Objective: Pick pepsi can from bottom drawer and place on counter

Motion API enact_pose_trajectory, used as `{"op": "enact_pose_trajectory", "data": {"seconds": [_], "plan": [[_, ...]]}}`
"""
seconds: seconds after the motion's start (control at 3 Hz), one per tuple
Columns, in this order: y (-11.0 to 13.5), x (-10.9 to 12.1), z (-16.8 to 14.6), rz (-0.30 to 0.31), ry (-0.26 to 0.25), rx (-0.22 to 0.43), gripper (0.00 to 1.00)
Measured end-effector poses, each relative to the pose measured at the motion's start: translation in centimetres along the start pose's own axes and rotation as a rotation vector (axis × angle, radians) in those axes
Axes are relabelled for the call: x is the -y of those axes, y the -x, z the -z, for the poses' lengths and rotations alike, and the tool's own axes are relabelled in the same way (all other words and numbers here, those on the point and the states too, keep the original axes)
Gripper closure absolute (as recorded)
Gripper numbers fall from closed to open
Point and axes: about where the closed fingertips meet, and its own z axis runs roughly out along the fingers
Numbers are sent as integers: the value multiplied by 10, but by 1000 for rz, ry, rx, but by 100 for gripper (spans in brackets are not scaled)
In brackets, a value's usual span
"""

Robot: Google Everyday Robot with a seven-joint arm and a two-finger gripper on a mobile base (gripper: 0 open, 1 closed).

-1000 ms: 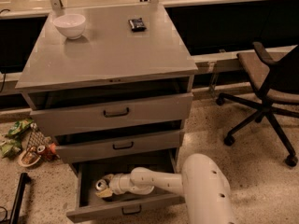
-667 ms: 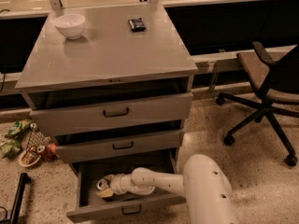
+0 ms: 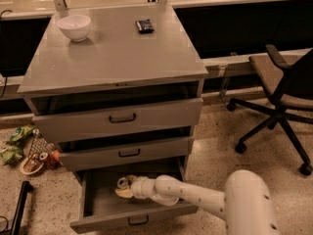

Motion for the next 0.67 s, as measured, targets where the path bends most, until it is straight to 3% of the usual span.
{"op": "enact_pose_trajectory", "data": {"seconds": [0.33,0.67], "plan": [[29,19,66,-28,-46,46,100],[65,32,137,-68,5,41,100]]}}
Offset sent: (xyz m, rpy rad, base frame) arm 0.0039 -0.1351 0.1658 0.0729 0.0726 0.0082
